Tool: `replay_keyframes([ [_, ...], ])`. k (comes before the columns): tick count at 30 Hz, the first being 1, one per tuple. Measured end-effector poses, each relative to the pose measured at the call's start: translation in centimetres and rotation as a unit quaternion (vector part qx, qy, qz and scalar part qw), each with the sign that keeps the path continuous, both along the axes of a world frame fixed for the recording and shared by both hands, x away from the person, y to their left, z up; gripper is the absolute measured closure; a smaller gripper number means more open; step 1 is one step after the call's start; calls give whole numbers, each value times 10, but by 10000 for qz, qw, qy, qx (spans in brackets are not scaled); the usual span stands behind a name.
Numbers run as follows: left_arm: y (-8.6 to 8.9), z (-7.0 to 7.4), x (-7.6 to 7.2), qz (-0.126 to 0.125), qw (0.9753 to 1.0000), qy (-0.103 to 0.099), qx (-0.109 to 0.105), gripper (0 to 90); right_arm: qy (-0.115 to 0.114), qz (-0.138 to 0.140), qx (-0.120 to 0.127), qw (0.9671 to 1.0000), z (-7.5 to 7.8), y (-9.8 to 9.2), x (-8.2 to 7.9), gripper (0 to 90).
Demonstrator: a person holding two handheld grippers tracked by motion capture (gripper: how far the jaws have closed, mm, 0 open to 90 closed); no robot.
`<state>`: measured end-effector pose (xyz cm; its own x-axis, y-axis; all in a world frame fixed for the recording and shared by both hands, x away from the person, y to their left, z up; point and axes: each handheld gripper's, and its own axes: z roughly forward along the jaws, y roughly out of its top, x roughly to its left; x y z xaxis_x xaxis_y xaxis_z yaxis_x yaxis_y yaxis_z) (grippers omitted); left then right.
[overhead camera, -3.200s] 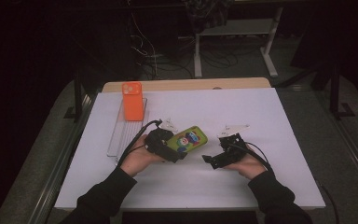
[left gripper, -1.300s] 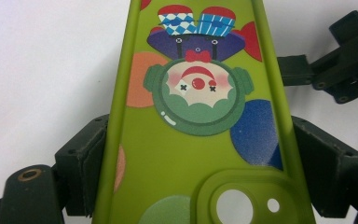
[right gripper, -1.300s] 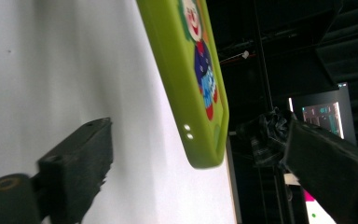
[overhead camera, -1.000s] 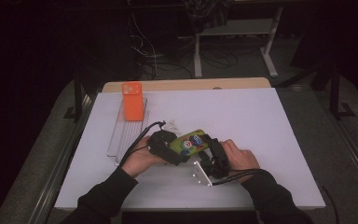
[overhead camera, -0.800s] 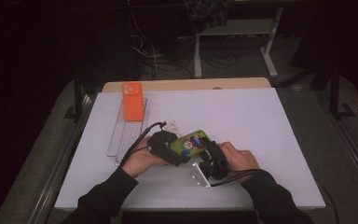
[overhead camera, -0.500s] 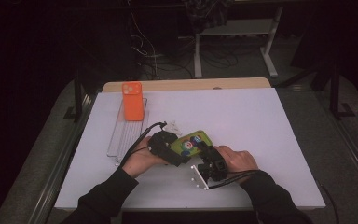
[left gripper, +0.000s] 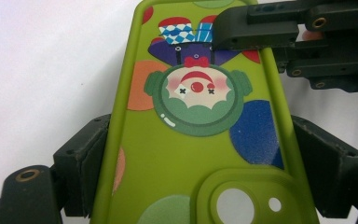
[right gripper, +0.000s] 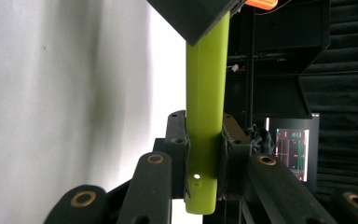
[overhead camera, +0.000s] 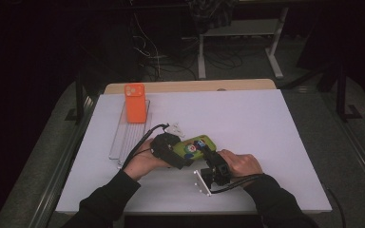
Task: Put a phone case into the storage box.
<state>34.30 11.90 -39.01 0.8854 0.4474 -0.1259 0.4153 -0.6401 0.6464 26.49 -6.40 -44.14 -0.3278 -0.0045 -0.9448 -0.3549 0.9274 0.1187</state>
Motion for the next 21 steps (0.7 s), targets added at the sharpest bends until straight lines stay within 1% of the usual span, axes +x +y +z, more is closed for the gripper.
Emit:
replay_keyframes([
  [1,1,0,0,-50,10000,-46,32,146,-19,5,3,10000,0,0,0,759],
  [2,0,0,-1,9,9999,-74,-70,143,-52,21,3,10000,0,0,0,760],
  [3,1,1,-1,-61,9998,-168,20,139,-47,23,10,10000,1,0,0,760],
  [4,1,1,-1,-78,9998,-171,31,129,-64,1,32,10000,1,0,-1,761],
  [6,2,1,-1,-100,9999,-93,-35,93,-42,-2,44,10000,2,0,-1,761],
  [7,2,2,-1,-99,9999,-88,-65,78,-52,-19,47,10000,2,-1,0,761],
  [8,1,2,-2,-32,9998,-71,-157,61,-60,-27,55,10000,2,-1,0,761],
  [10,3,5,-2,-64,9998,-52,-174,28,-37,-67,85,9999,3,-2,1,761],
  [11,4,6,-2,-72,9998,-39,-207,27,-43,-85,92,9999,3,-3,1,761],
  [12,6,8,-1,-137,9998,-54,-156,15,-36,-116,100,9999,4,-4,2,761],
  [13,7,9,-1,-109,9997,-28,-214,8,-28,-146,119,9998,4,-5,3,761],
  [14,9,10,0,-100,9997,-35,-228,7,-33,-181,134,9997,5,-6,4,761],
  [16,12,11,1,-59,9996,-31,-276,8,59,-285,185,9994,6,-8,6,761],
  [17,14,11,2,-48,9997,-44,-252,8,75,-357,196,9991,8,-10,7,761],
  [19,16,11,3,-11,9995,-48,-296,7,117,-422,288,9986,10,-13,10,761],
  [20,17,12,4,-8,9996,-50,-292,8,196,-453,224,9985,11,-15,12,761],
  [21,17,12,4,24,9995,-49,-322,7,282,-520,298,9978,11,-17,12,761],
])
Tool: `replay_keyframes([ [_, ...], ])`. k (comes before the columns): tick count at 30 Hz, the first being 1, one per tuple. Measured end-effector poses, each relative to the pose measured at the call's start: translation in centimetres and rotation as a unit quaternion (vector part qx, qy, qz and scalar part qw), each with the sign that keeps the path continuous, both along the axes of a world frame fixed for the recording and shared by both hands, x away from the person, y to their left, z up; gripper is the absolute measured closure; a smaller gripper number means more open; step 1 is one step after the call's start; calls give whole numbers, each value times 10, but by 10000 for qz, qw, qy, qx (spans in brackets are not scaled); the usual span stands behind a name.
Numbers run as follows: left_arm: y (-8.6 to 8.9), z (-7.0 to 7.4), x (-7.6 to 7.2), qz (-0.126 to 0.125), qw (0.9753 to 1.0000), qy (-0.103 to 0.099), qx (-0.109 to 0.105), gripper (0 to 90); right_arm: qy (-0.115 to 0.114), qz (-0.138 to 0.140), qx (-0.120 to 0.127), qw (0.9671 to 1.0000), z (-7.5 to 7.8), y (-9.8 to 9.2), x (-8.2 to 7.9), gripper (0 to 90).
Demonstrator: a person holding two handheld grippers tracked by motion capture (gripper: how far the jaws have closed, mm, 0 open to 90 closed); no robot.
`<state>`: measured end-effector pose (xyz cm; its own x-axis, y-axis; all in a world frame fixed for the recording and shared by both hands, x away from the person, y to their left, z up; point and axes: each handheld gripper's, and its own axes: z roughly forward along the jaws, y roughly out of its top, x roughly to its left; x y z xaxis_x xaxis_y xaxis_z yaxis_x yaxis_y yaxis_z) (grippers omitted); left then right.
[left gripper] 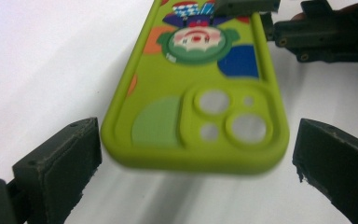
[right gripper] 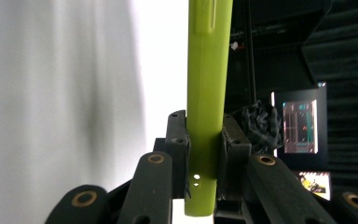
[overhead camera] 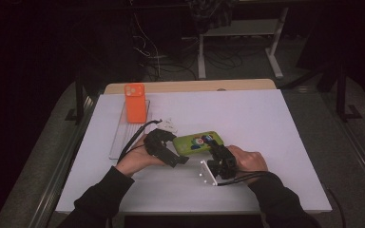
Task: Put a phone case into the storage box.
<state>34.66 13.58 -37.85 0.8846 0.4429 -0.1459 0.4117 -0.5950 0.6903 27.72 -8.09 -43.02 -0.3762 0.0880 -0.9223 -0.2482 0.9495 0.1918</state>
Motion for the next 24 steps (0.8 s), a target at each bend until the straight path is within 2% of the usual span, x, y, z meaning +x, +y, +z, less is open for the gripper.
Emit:
replay_keyframes([
  [2,1,0,1,-5,10000,18,13,8,153,-149,277,9994,3,-2,1,761],
  [4,1,0,1,40,10000,8,5,8,234,-239,347,9988,5,-5,3,760],
  [6,2,0,3,-20,10000,-71,53,8,303,-254,462,9981,7,-8,7,760],
  [8,3,-1,2,12,10000,-9,79,8,466,-364,689,9959,9,-10,9,760],
  [9,4,-1,3,-28,9999,-31,136,8,491,-339,682,9959,10,-11,11,760],
  [10,3,-2,3,43,10000,-39,66,8,585,-329,728,9951,11,-12,12,760],
  [11,3,-2,3,89,9999,-42,23,8,661,-394,885,9931,12,-13,13,760],
  [13,4,-2,4,82,9999,-75,26,7,964,-544,1309,9852,14,-15,15,760],
  [14,4,-3,4,133,9999,-57,-16,8,1049,-546,1419,9828,15,-17,16,760],
  [15,4,-3,4,157,9999,-61,-10,7,1164,-621,1576,9786,16,-18,17,760],
  [17,6,-2,6,62,9998,-170,94,0,1346,-720,1845,9709,19,-20,19,760],
  [18,7,-1,7,11,9996,-192,200,0,1485,-732,2001,9657,20,-21,20,760],
  [19,7,-1,6,79,9997,-148,168,0,1631,-759,2114,9607,21,-23,21,760],
  [20,7,-1,6,93,9996,-177,176,0,1698,-750,2190,9579,23,-25,23,760],
  [21,6,-2,5,194,9997,-156,70,0,1788,-760,2258,9546,24,-27,25,760],
  [24,6,-2,5,214,9996,-138,75,0,2135,-828,2617,9376,27,-31,29,760],
])
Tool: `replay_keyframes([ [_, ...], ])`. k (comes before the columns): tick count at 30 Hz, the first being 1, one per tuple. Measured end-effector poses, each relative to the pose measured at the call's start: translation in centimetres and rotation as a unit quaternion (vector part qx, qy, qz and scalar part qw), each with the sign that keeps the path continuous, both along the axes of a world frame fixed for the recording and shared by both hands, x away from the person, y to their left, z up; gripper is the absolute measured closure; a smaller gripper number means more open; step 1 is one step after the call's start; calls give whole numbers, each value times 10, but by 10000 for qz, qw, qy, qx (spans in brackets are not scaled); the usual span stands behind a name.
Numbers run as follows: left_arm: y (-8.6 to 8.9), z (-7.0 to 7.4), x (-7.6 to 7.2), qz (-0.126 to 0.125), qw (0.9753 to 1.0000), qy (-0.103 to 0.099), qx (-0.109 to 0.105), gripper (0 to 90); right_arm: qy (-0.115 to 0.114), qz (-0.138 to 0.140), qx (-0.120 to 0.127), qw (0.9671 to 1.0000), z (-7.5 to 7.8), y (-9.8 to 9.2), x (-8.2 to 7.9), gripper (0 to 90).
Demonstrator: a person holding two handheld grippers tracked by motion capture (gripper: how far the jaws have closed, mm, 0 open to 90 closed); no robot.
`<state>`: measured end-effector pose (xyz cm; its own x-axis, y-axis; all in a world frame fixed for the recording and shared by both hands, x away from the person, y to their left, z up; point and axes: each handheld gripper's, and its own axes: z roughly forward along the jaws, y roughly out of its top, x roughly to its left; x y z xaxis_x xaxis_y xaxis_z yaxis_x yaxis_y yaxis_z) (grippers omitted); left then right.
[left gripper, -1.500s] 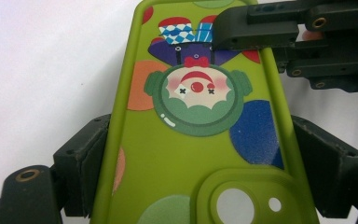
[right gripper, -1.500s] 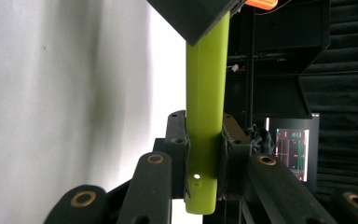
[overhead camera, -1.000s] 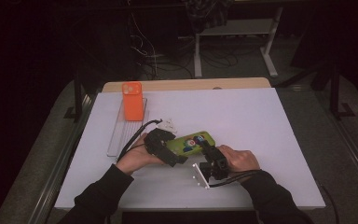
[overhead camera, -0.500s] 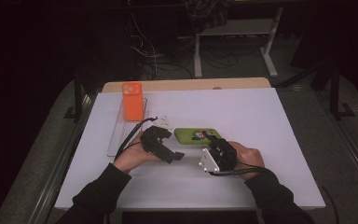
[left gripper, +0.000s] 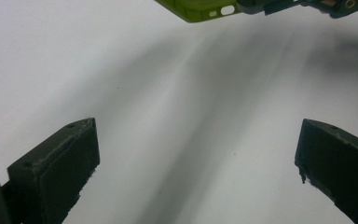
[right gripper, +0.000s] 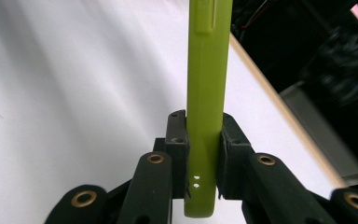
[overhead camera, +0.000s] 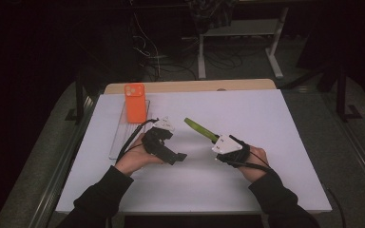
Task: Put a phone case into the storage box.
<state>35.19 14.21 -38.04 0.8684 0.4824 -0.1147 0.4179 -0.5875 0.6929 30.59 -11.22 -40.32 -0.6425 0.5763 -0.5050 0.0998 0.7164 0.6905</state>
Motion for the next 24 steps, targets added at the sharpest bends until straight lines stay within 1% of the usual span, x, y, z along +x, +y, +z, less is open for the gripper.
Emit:
replay_keyframes([
  [1,1,1,1,-51,9999,3,102,0,161,-49,238,9996,0,-1,0,761],
  [2,1,1,1,-33,9999,5,110,0,221,-52,317,9992,2,-2,2,760],
  [4,1,0,1,37,10000,-6,60,0,399,-56,550,9977,3,-5,4,760],
  [5,2,0,1,32,10000,-10,73,0,477,-61,651,9967,3,-6,5,760],
  [7,1,0,1,143,9999,17,-32,0,679,-96,894,9936,4,-8,7,760],
  [8,1,0,1,173,9998,8,-48,0,757,-70,972,9924,4,-10,9,760],
  [11,2,0,1,236,9997,-21,-90,0,1062,-112,1292,9859,4,-14,12,760],
  [12,4,1,2,176,9998,-73,3,0,1129,-109,1387,9838,3,-15,13,760],
  [13,5,2,3,159,9998,-100,26,0,1232,-129,1470,9814,3,-15,14,760],
  [14,3,1,1,280,9995,-48,-140,0,1279,-123,1541,9797,3,-17,15,760],
  [15,5,2,3,238,9996,-118,-54,0,1370,-118,1629,9770,2,-17,16,760],
  [17,6,2,3,228,9996,-144,-23,0,1542,-131,1812,9712,2,-19,18,760],
  [18,5,2,3,247,9996,-145,-43,0,1648,-142,1912,9675,2,-20,19,760],
  [19,6,3,3,266,9995,-153,-53,0,1792,-183,2085,9613,2,-20,19,760],
  [20,5,3,3,313,9993,-151,-112,0,1859,-203,2152,9585,2,-20,20,760],
  [21,5,3,3,330,9993,-155,-119,0,1900,-208,2209,9564,1,-21,21,760],
  [22,6,4,4,309,9993,-167,-130,0,1974,-246,2299,9527,1,-21,21,760],
  [23,5,4,4,387,9987,-146,-298,0,2006,-247,2345,9509,0,-21,22,760],
  [24,6,5,5,378,9987,-160,-312,0,2000,-248,2362,9506,0,-21,22,760],
])
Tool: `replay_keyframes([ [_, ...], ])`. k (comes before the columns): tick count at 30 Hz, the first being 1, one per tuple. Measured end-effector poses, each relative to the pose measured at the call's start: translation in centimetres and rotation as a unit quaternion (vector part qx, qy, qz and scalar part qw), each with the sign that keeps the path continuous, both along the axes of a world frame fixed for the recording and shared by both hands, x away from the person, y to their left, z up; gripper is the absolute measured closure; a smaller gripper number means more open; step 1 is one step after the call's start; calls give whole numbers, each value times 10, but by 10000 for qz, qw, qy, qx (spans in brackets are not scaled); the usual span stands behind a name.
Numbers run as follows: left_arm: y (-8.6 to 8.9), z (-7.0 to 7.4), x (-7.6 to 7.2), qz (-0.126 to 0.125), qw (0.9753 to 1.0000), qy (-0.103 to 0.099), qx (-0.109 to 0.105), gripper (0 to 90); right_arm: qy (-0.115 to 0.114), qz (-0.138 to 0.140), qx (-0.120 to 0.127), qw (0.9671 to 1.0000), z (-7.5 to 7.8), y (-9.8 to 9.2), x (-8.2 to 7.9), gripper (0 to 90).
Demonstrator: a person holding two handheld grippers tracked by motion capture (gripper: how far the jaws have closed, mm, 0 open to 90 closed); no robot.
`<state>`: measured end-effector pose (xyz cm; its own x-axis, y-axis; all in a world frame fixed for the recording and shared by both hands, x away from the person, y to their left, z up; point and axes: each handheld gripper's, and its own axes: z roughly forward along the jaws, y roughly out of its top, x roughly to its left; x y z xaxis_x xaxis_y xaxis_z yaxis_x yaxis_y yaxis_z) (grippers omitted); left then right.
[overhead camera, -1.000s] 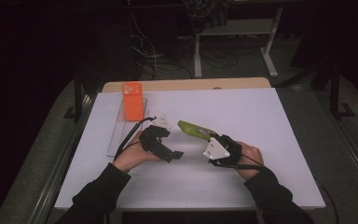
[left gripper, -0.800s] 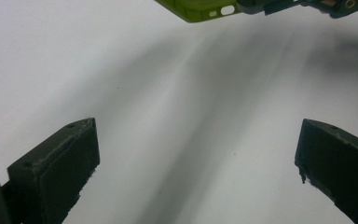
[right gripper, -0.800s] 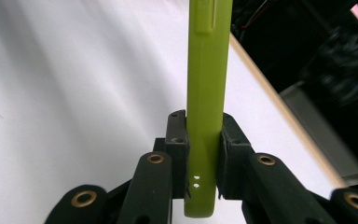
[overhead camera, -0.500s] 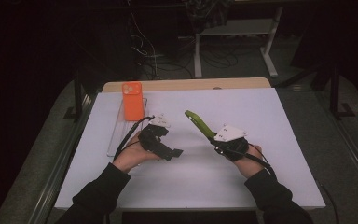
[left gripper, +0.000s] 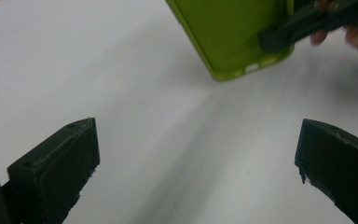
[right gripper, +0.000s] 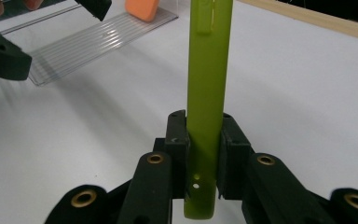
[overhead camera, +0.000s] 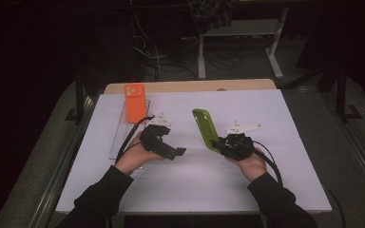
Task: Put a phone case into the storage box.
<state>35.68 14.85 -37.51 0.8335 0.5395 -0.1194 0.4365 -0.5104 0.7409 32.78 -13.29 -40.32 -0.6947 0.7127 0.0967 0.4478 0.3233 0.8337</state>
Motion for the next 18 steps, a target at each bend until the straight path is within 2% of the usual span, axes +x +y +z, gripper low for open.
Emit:
replay_keyframes([
  [5,-1,8,4,135,9990,-23,-427,0,98,-14,77,9999,0,2,-2,760],
  [11,-8,18,9,126,9963,-111,-844,0,16,65,155,9999,0,9,-4,760],
  [14,-13,20,11,141,9953,-131,-945,0,90,148,215,9996,1,14,-6,760],
  [18,-18,20,13,125,9952,-131,-962,0,115,274,251,9992,1,20,-9,760],
])
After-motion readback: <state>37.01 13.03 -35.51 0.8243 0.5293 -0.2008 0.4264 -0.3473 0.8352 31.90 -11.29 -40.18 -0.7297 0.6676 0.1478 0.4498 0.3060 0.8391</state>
